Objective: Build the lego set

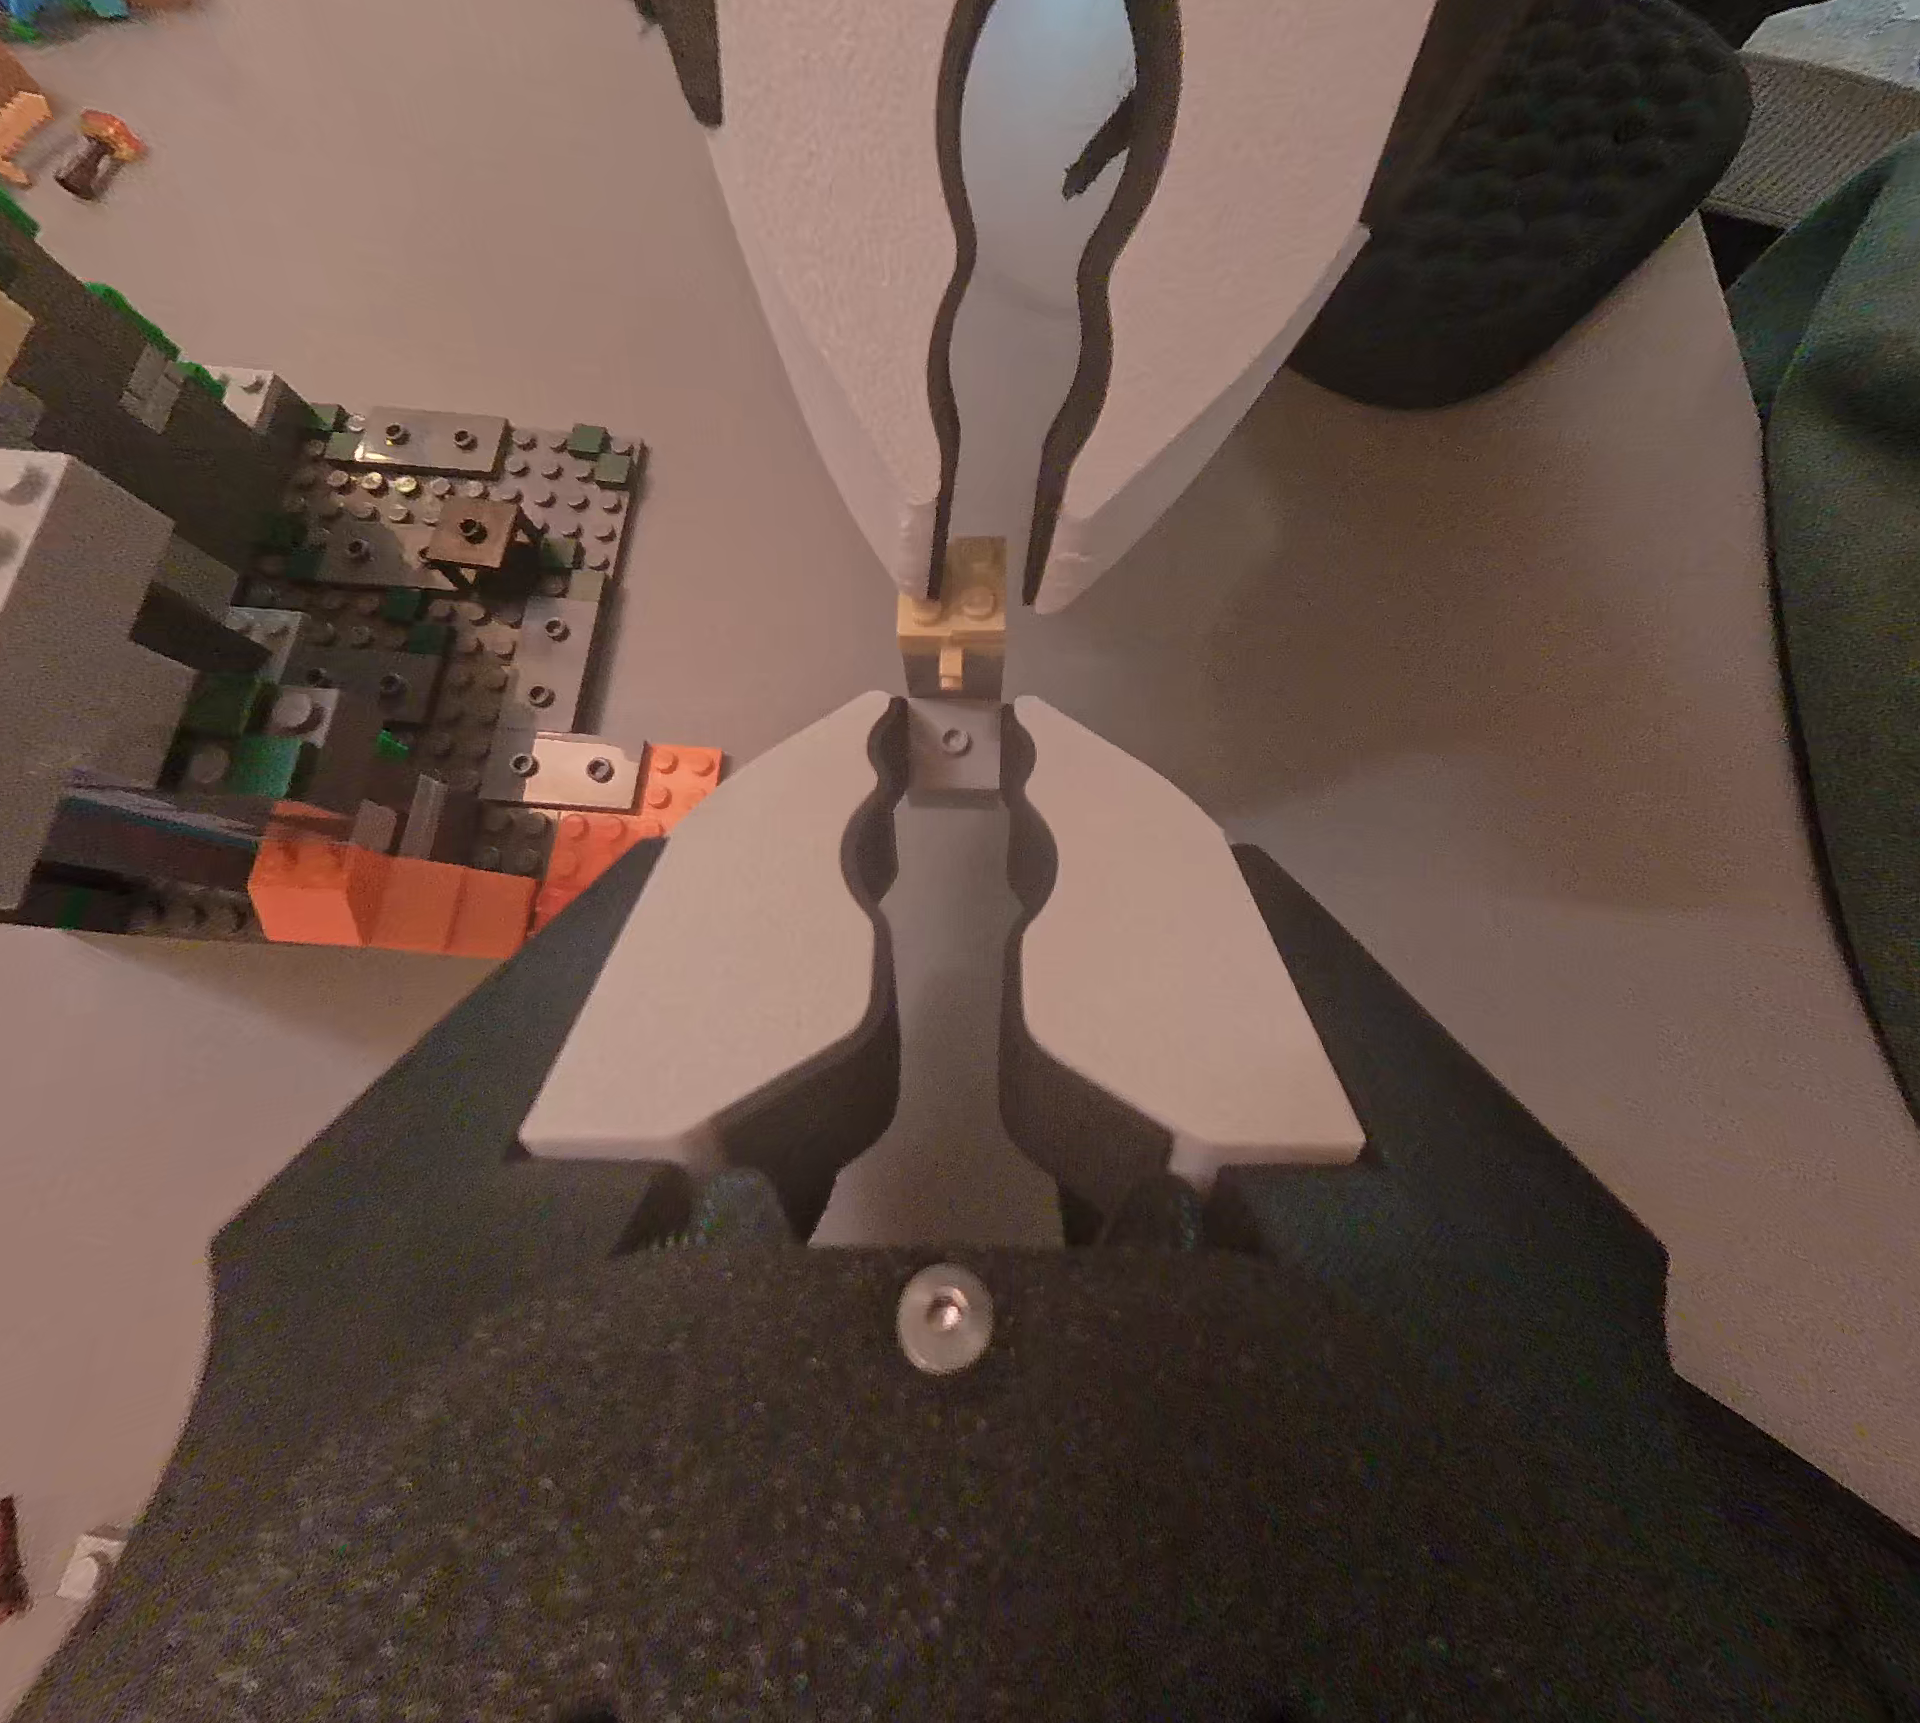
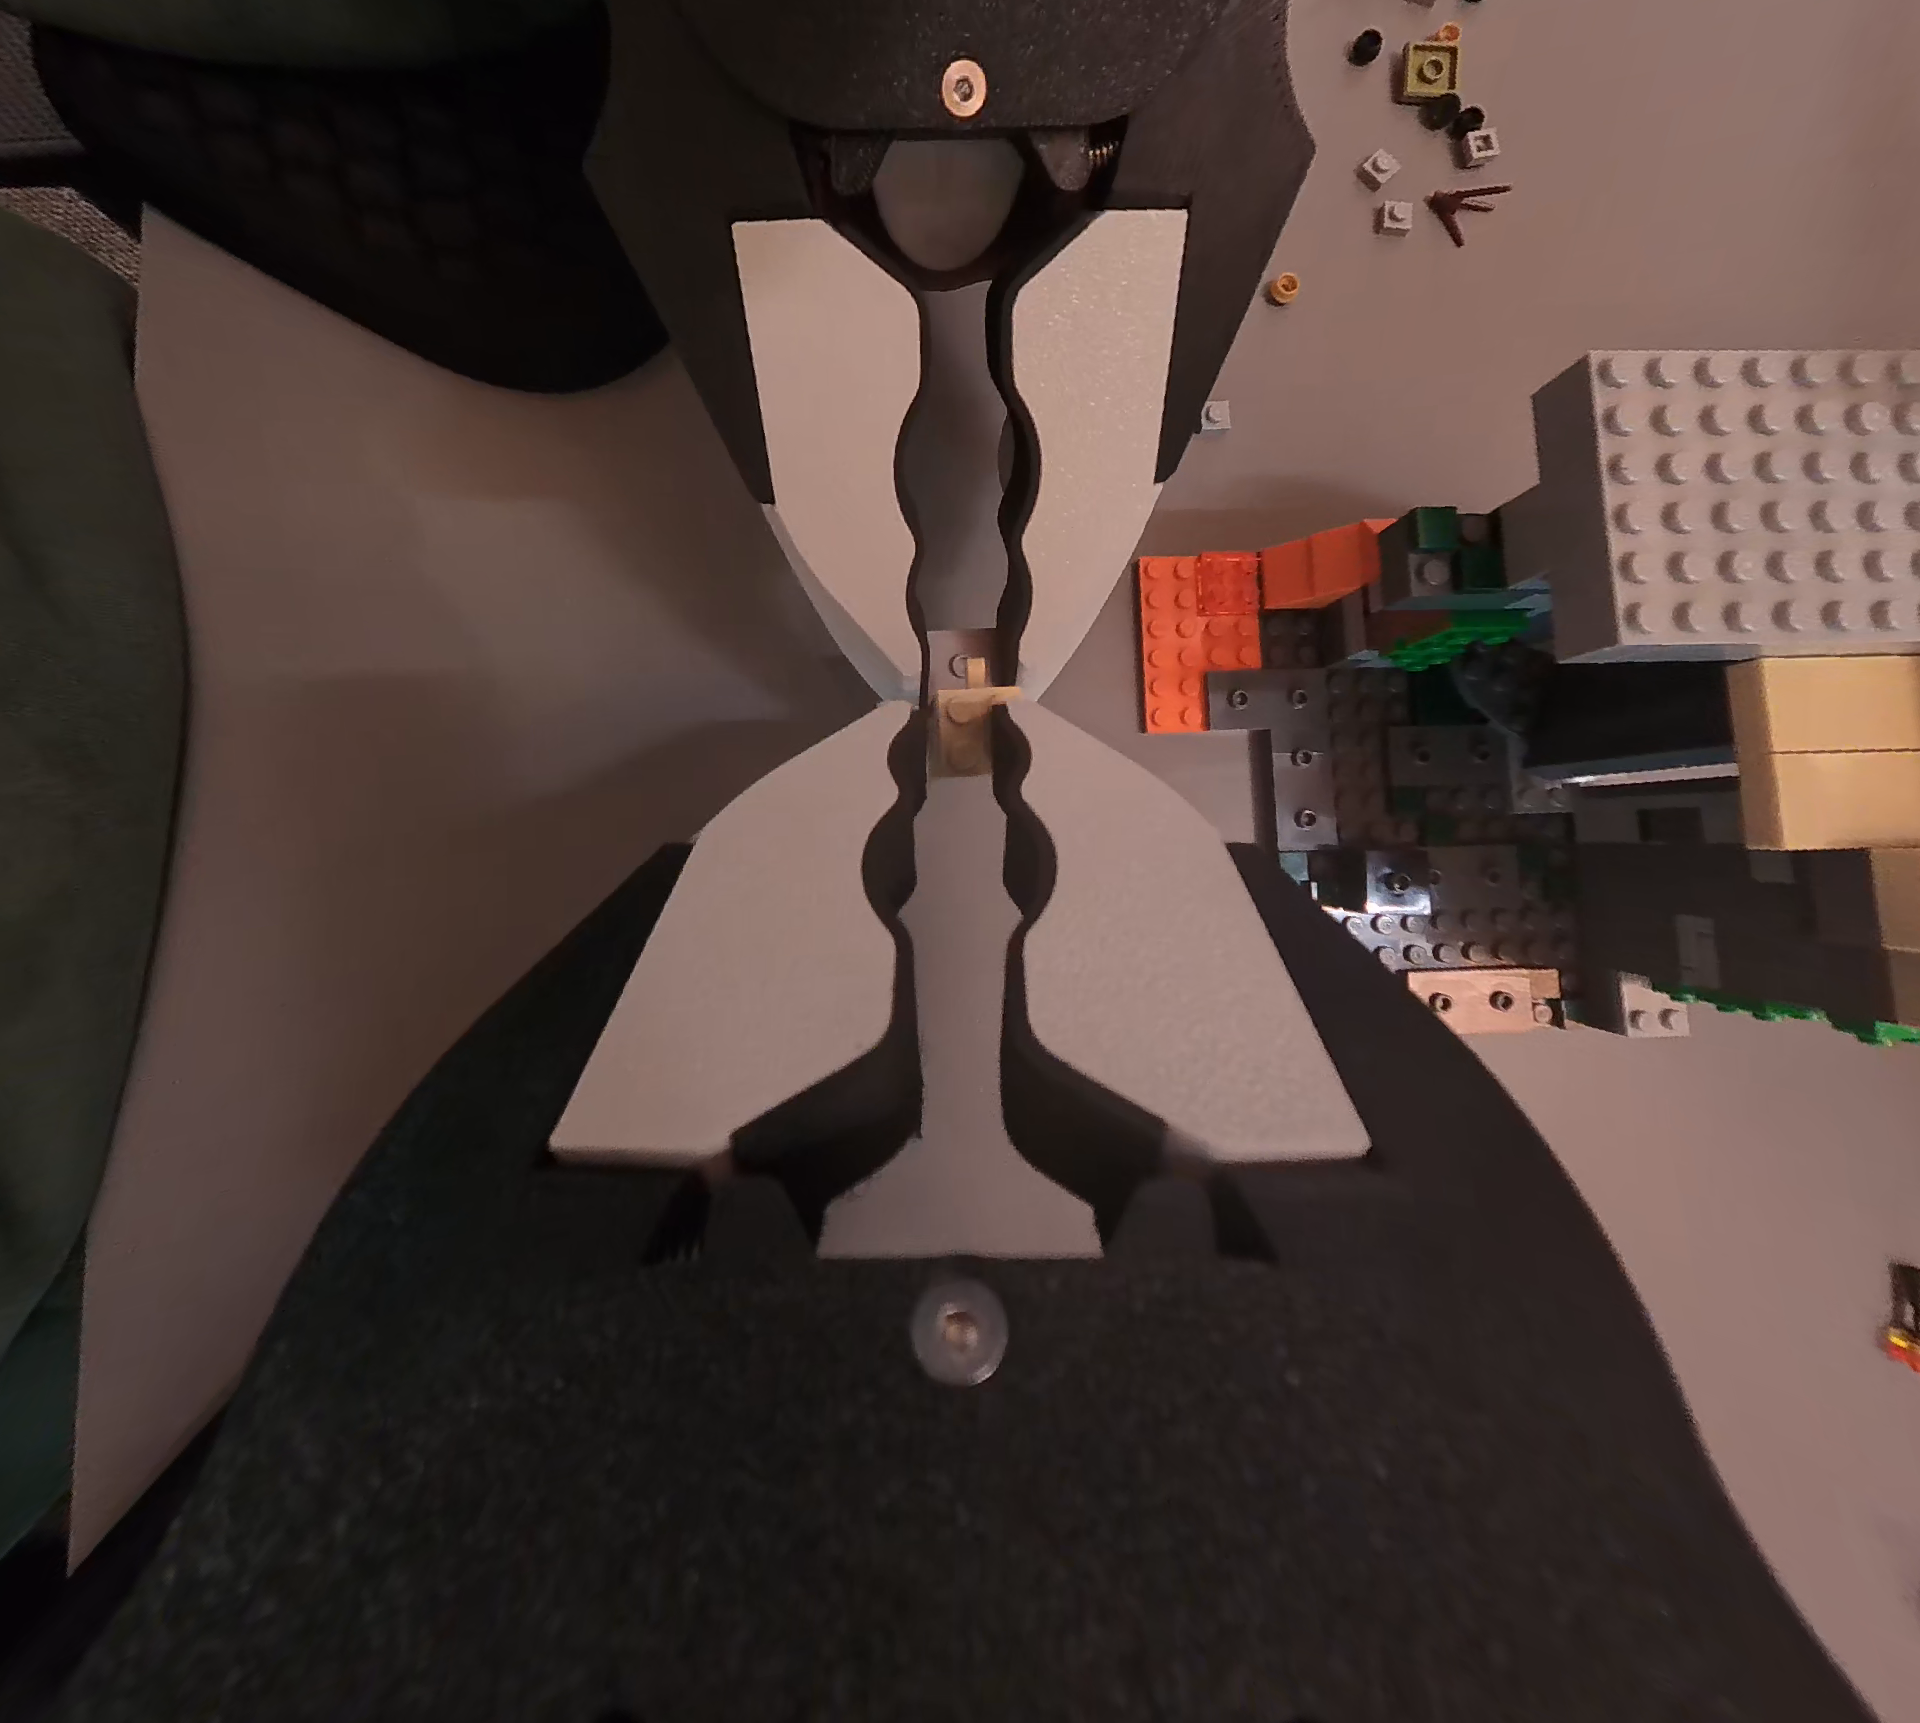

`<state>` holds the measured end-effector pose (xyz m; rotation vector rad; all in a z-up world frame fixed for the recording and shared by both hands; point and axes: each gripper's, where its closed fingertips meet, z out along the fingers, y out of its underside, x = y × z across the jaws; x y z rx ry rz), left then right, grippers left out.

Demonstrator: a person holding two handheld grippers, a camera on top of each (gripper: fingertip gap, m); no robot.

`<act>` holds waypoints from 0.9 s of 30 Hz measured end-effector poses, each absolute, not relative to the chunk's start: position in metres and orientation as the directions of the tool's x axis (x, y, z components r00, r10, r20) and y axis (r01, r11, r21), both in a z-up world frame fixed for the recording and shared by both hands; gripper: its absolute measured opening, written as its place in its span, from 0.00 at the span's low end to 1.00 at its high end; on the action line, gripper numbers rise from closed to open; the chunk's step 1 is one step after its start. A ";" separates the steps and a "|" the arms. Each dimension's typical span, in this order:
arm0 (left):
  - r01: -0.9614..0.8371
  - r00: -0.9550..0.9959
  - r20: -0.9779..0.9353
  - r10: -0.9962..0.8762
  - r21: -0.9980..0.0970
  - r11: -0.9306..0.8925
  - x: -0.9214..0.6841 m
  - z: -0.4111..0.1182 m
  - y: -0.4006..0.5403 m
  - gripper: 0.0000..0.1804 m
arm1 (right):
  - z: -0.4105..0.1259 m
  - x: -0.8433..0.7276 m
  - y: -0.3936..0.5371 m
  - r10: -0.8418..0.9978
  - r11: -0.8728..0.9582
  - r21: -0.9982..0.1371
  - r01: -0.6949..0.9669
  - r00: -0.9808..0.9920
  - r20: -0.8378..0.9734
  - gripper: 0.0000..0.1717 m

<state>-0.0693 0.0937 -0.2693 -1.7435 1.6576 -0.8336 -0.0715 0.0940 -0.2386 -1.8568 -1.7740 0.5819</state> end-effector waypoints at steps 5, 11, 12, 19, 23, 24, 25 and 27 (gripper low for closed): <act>-0.623 0.027 0.048 -0.998 -0.780 -0.054 -0.069 -0.267 0.093 0.09 | -0.236 -0.072 0.093 0.998 -0.048 -0.631 0.774 0.069 0.009 0.11; -0.603 -0.001 0.033 -0.999 -0.797 -0.025 -0.067 -0.263 0.089 0.09 | -0.226 -0.064 0.088 0.921 -0.376 -0.679 0.631 0.171 -0.351 0.24; -0.599 -0.011 0.030 -0.999 -0.801 -0.017 -0.066 -0.262 0.087 0.09 | -0.227 -0.060 0.085 0.858 -0.490 -0.645 0.586 0.193 -0.476 0.26; -0.581 -0.113 0.000 -0.994 -0.811 0.066 -0.057 -0.254 0.063 0.09 | -0.238 -0.049 0.058 0.418 -0.841 -0.323 0.434 0.143 -0.897 0.33; -0.595 -0.165 -0.005 -0.986 -0.797 0.104 -0.054 -0.256 0.051 0.09 | -0.238 -0.059 0.043 0.365 -0.824 -0.284 0.490 0.078 -0.928 0.39; -0.599 -0.176 -0.005 -0.984 -0.793 0.111 -0.053 -0.257 0.048 0.09 | -0.238 -0.060 0.040 0.353 -0.816 -0.274 0.510 0.064 -0.933 0.39; -0.600 -0.185 -0.002 -0.983 -0.792 0.115 -0.053 -0.257 0.046 0.09 | -0.238 -0.062 0.037 0.345 -0.806 -0.266 0.528 0.054 -0.937 0.39; -0.603 -0.205 0.001 -0.979 -0.788 0.126 -0.051 -0.258 0.041 0.09 | -0.243 -0.062 0.031 0.352 -0.771 -0.262 0.581 0.046 -0.935 0.39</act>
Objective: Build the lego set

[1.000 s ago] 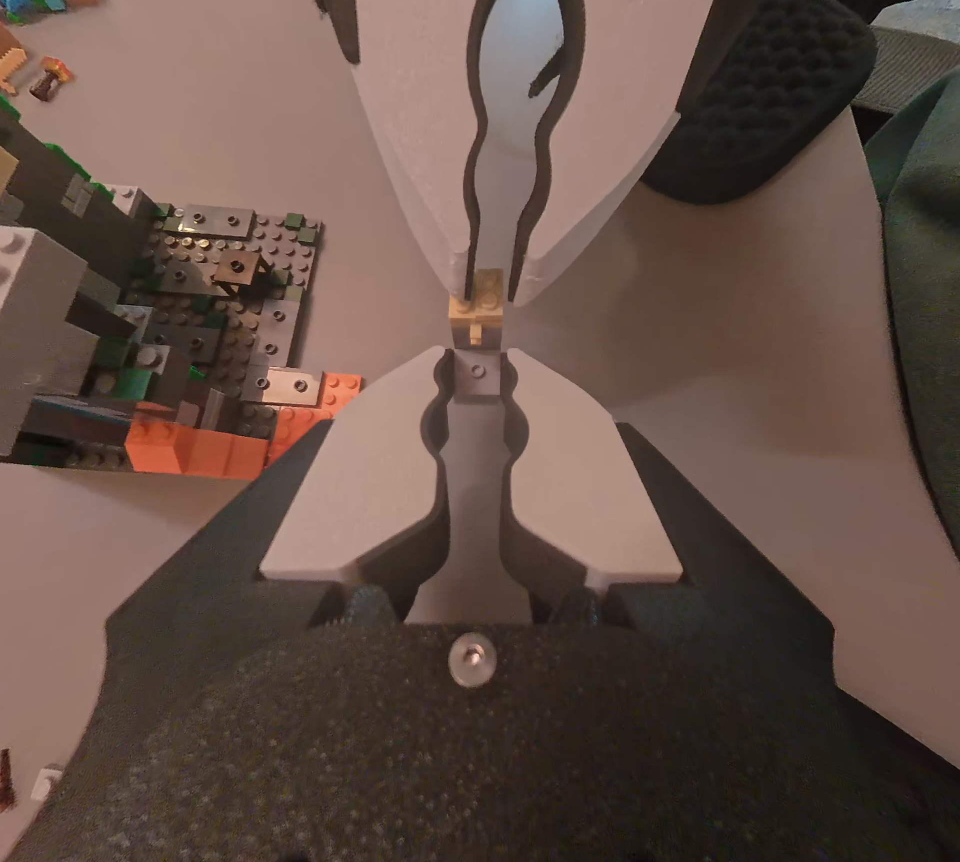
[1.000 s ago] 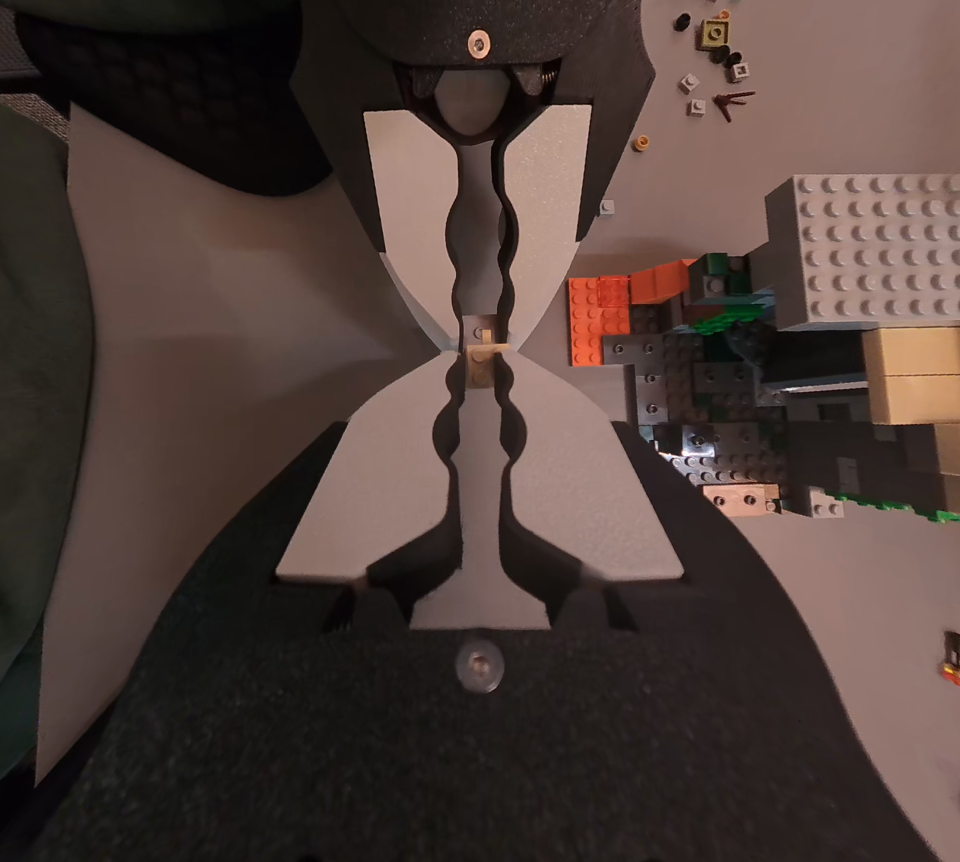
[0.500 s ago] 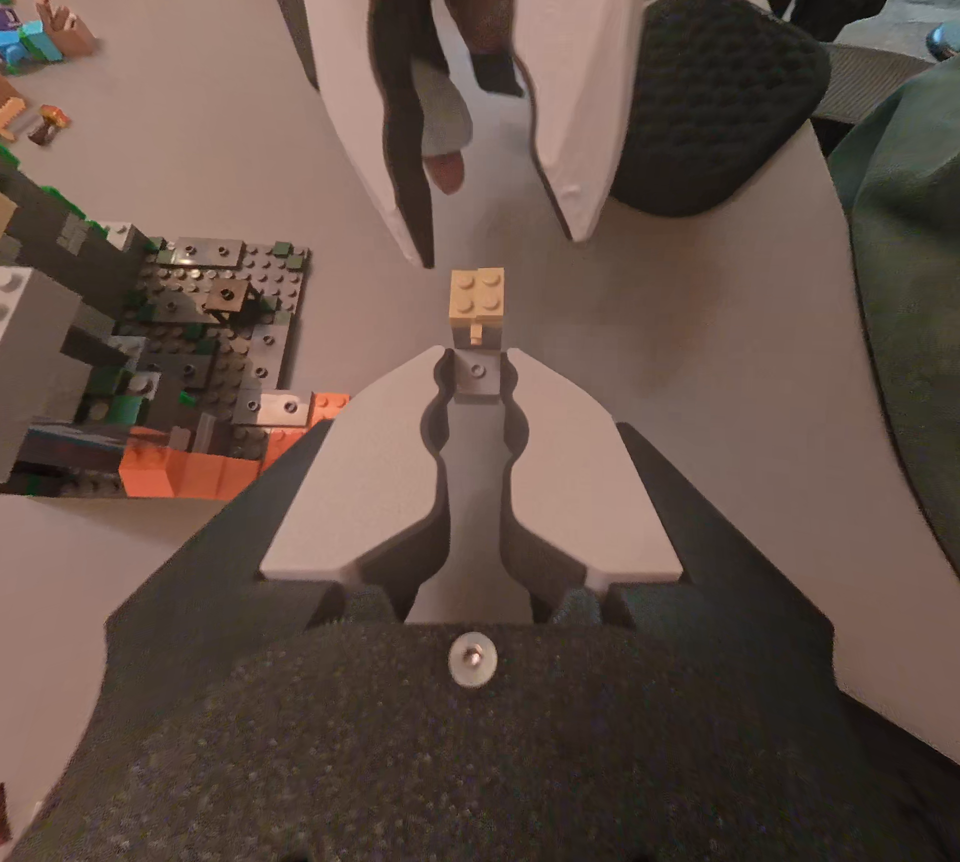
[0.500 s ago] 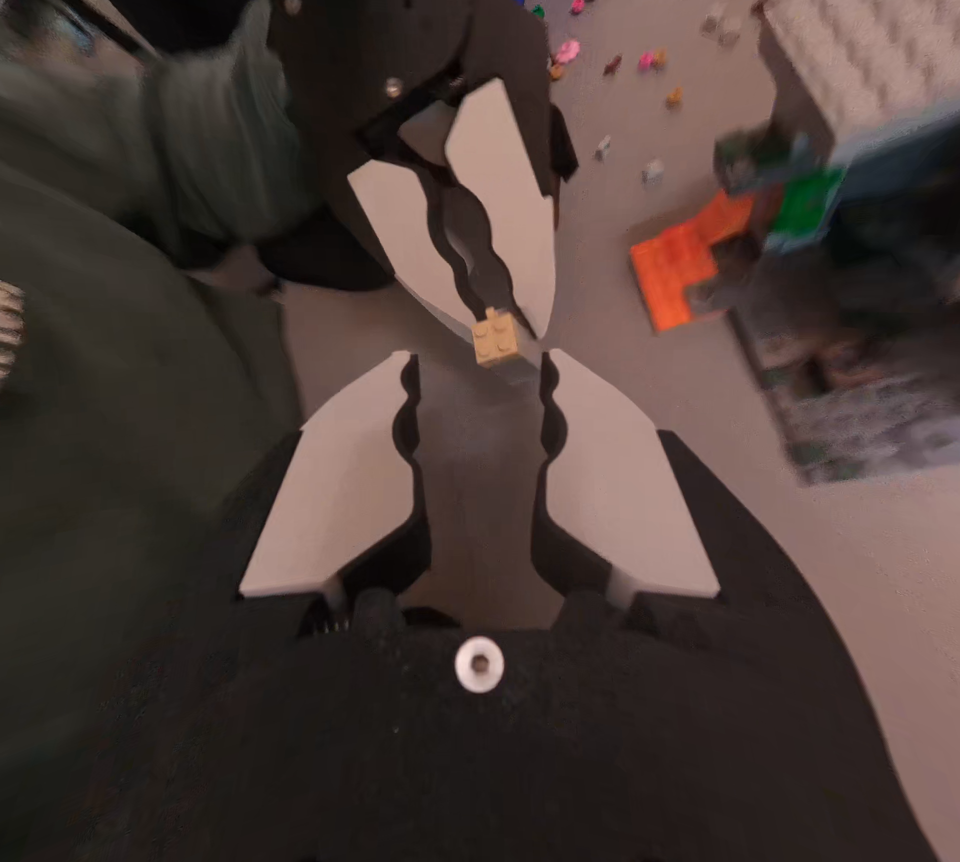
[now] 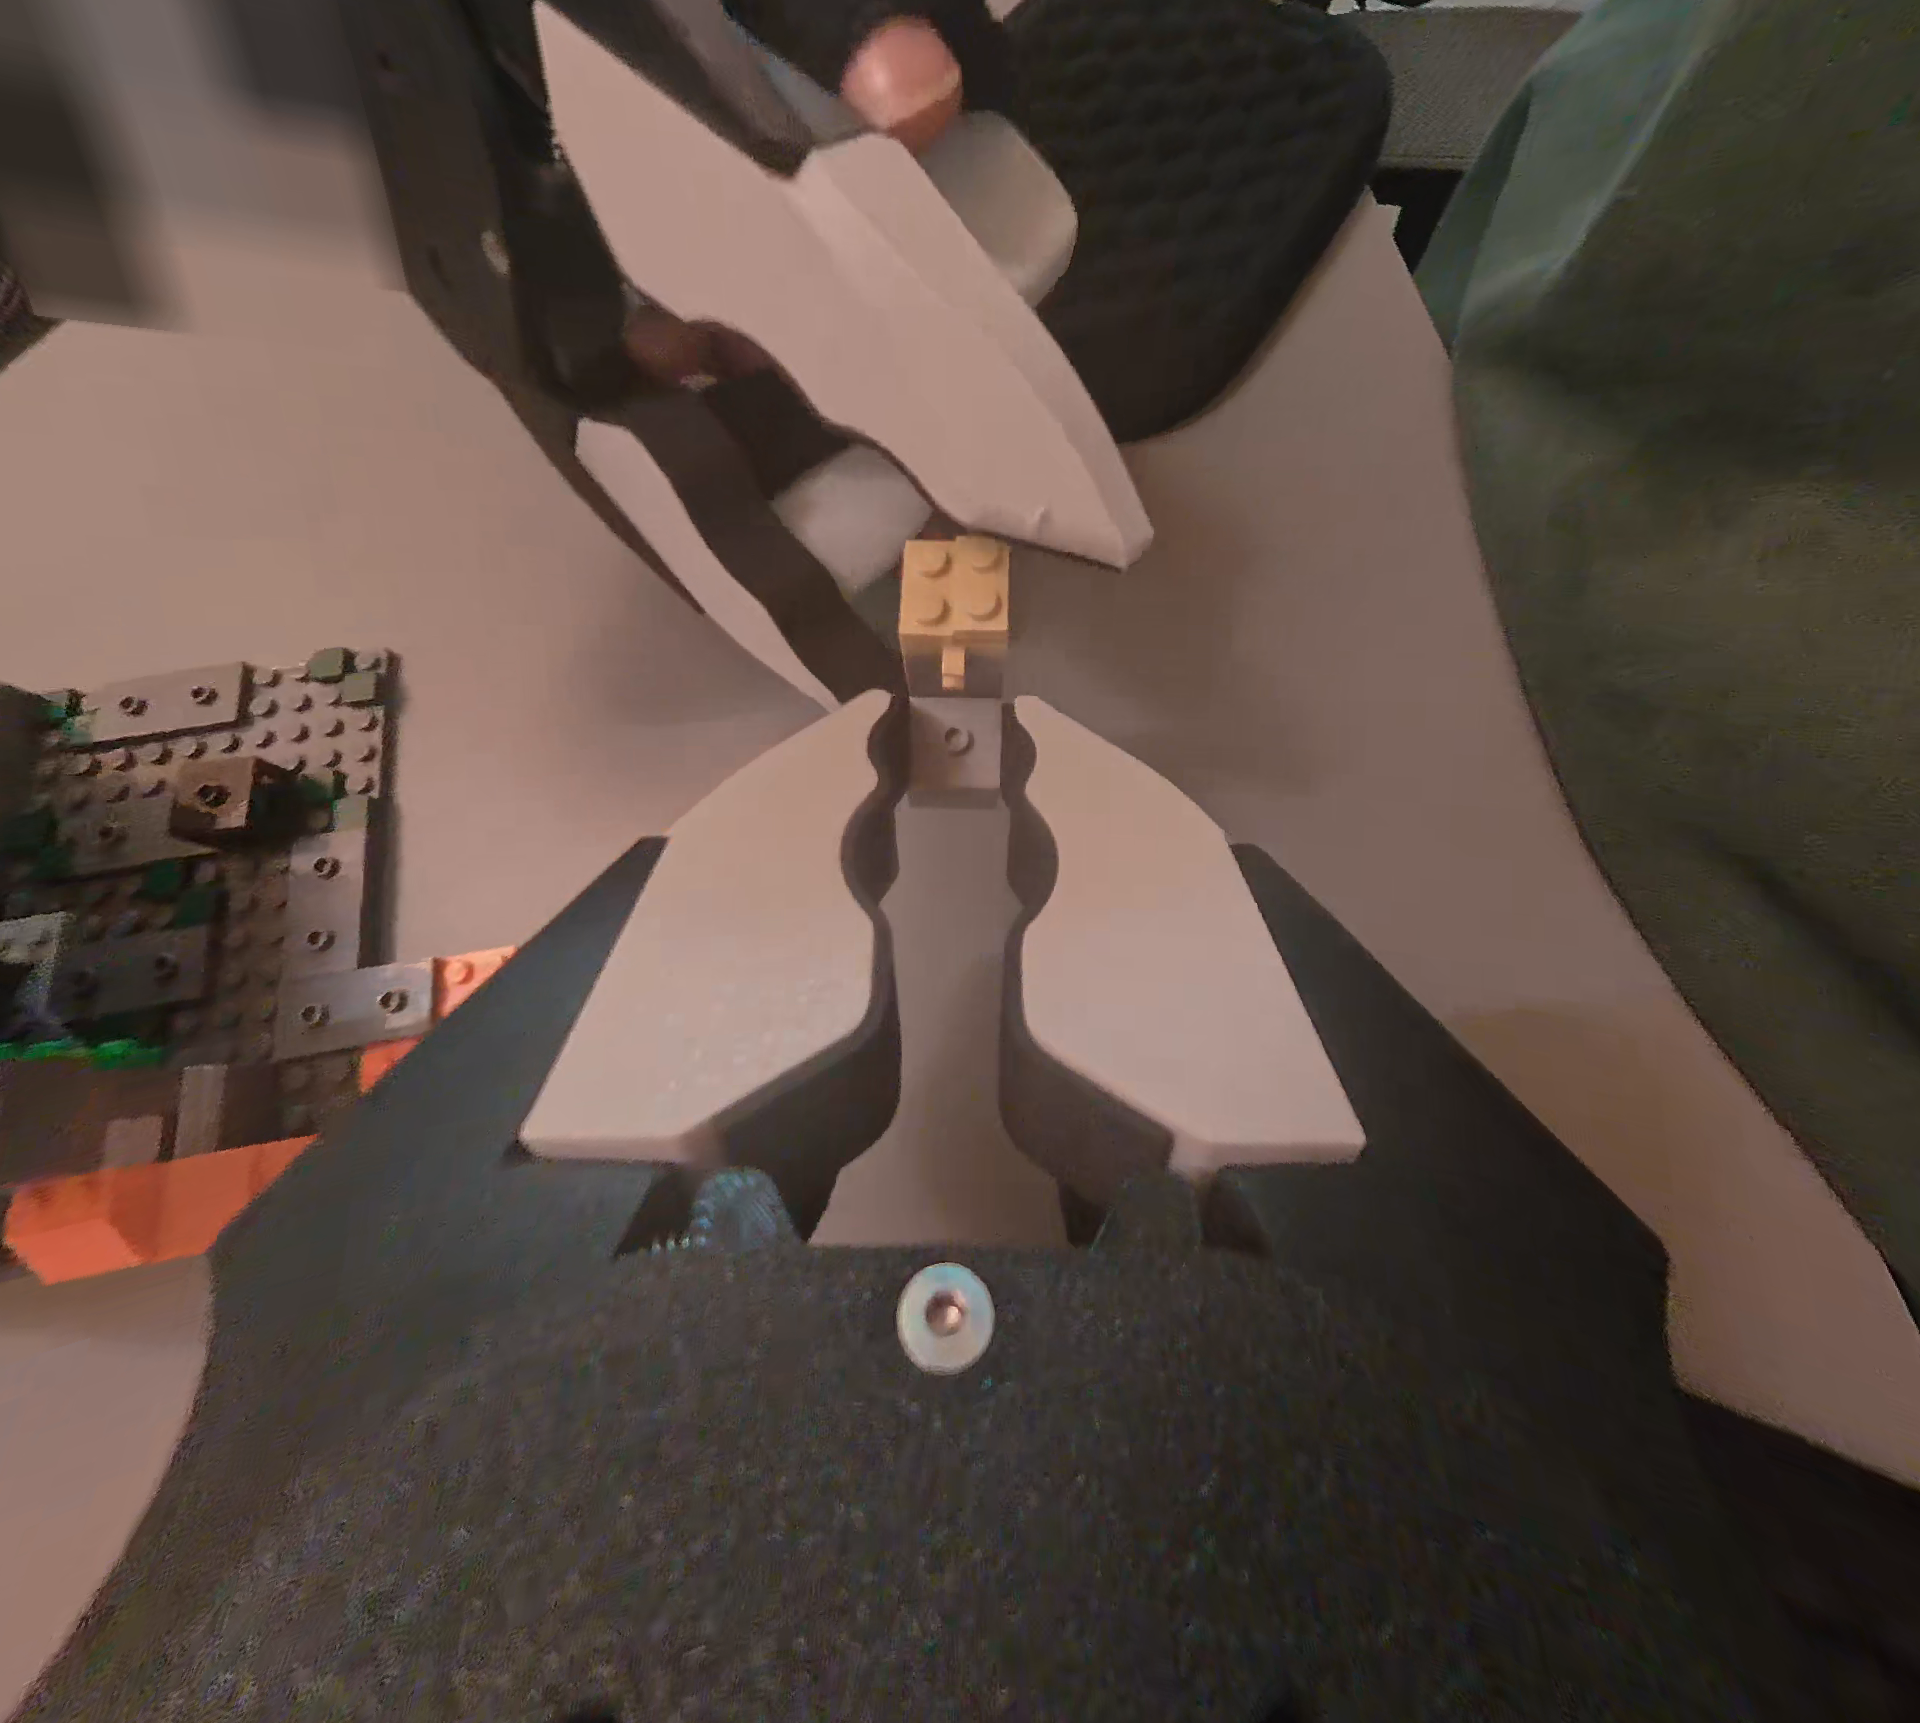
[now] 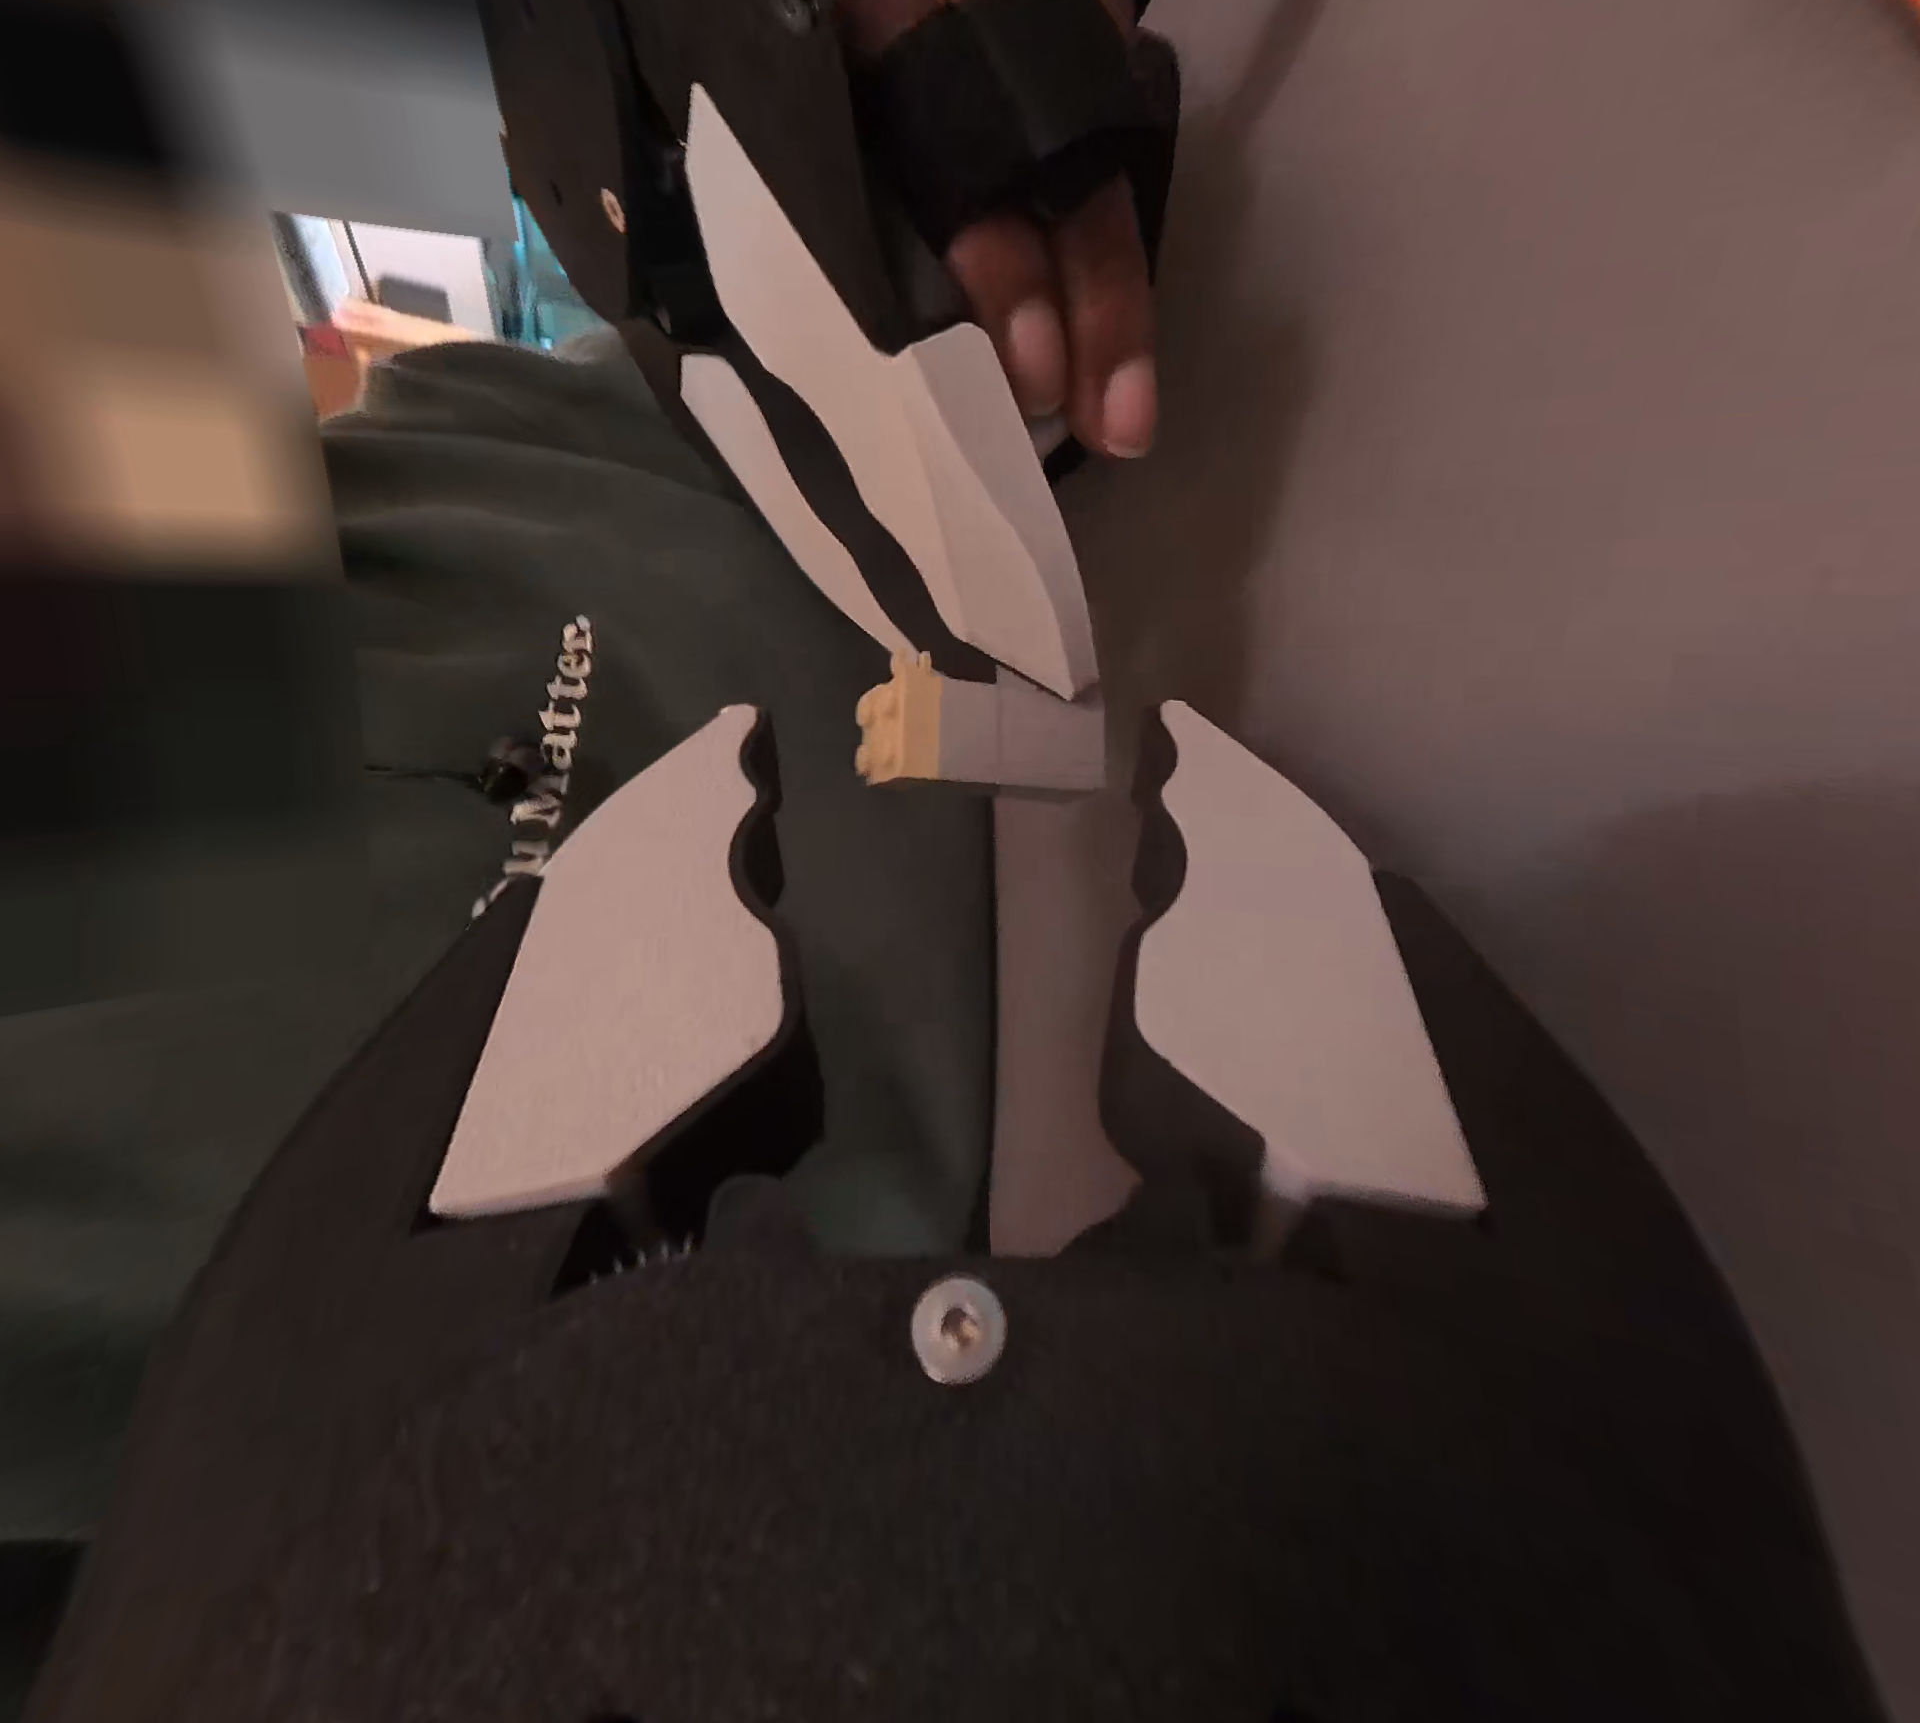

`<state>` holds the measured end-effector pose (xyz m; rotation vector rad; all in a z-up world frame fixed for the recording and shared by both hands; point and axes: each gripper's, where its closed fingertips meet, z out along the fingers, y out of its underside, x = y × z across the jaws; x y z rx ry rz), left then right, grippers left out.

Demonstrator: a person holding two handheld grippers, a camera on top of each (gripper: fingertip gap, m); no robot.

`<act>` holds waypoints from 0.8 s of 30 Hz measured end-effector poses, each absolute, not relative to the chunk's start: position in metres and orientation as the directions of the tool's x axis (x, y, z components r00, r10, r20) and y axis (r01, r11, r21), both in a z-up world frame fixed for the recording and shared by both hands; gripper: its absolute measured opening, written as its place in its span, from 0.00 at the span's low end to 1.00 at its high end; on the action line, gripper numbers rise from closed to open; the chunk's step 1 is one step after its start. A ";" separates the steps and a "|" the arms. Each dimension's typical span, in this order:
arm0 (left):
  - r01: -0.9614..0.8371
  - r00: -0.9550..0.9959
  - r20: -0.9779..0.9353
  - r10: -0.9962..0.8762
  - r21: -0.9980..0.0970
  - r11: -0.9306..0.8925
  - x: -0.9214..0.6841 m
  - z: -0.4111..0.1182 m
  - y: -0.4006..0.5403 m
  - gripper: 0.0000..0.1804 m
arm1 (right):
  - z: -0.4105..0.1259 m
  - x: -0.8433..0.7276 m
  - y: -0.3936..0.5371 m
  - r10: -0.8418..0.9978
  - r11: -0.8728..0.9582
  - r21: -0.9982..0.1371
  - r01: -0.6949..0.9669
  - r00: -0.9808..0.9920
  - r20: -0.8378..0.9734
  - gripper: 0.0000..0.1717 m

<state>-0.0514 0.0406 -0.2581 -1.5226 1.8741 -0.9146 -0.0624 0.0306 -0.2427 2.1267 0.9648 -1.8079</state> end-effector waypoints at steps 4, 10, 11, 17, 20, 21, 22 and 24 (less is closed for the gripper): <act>-0.608 -0.237 0.001 -0.971 -0.780 0.148 -0.050 -0.259 0.032 0.09 | -0.245 -0.064 0.021 0.338 -0.732 -0.250 0.634 0.019 -0.941 0.34; -0.597 -0.273 0.005 -0.962 -0.785 0.165 -0.051 -0.257 0.025 0.09 | -0.245 -0.065 0.012 0.328 -0.694 -0.260 0.672 -0.027 -0.944 0.27; -0.589 -0.283 0.006 -0.959 -0.790 0.169 -0.051 -0.255 0.023 0.09 | -0.244 -0.065 0.011 0.326 -0.687 -0.268 0.675 -0.042 -0.944 0.27; -0.552 -0.332 -0.006 -0.943 -0.810 0.199 -0.052 -0.244 0.015 0.09 | -0.236 -0.067 0.002 0.347 -0.674 -0.322 0.665 -0.099 -0.932 0.26; -0.536 -0.350 -0.020 -0.937 -0.816 0.218 -0.054 -0.240 0.011 0.09 | -0.233 -0.068 -0.002 0.378 -0.666 -0.360 0.654 -0.120 -0.918 0.26; -0.528 -0.357 -0.018 -0.934 -0.821 0.218 -0.054 -0.238 0.009 0.09 | -0.231 -0.069 -0.003 0.371 -0.668 -0.364 0.649 -0.134 -0.919 0.26; -0.522 -0.367 -0.021 -0.930 -0.823 0.224 -0.055 -0.237 0.008 0.09 | -0.229 -0.069 -0.005 0.371 -0.670 -0.373 0.641 -0.146 -0.917 0.26; -0.511 -0.390 -0.039 -0.920 -0.822 0.252 -0.056 -0.235 0.004 0.09 | -0.228 -0.071 -0.009 0.377 -0.672 -0.390 0.630 -0.163 -0.912 0.26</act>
